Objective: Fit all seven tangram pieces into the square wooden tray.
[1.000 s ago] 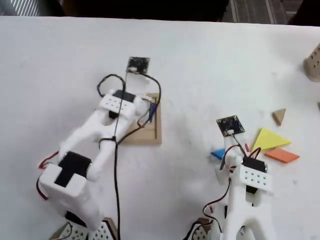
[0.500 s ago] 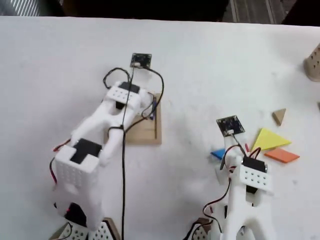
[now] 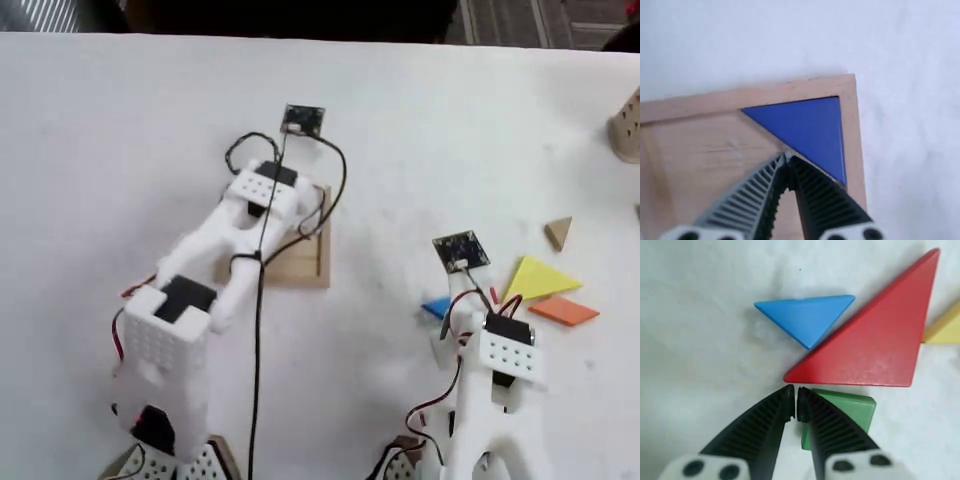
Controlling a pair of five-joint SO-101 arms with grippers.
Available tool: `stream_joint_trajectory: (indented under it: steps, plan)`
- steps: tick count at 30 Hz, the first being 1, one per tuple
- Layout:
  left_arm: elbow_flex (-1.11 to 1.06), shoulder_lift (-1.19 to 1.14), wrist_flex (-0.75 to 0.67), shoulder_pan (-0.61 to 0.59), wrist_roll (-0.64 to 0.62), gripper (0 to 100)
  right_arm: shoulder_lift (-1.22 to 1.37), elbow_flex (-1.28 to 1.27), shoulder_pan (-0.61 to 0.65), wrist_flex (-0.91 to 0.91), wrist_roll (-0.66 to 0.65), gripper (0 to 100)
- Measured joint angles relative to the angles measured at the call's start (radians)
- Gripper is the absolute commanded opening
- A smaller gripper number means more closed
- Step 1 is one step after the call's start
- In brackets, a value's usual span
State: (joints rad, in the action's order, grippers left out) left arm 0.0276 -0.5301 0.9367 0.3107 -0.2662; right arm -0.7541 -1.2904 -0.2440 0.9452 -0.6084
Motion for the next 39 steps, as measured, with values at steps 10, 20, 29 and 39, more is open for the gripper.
stream_joint_trajectory:
  steps: [10,20,29,39]
  plan:
    - [0.0,0.14,0.164,0.0,0.0,2,0.0,0.0,0.0,0.0,0.0,1.9]
    - [-0.098,0.269,0.18,-0.129,0.051,2,0.0,0.0,-0.002,-0.015,0.0,1.9]
    - [-0.511,0.563,-0.092,-0.167,0.097,5,0.0,0.0,-0.002,-0.015,0.0,1.9]
    - [-0.641,0.594,-0.155,-0.377,0.097,22,0.0,0.0,-0.002,-0.015,0.0,1.9]
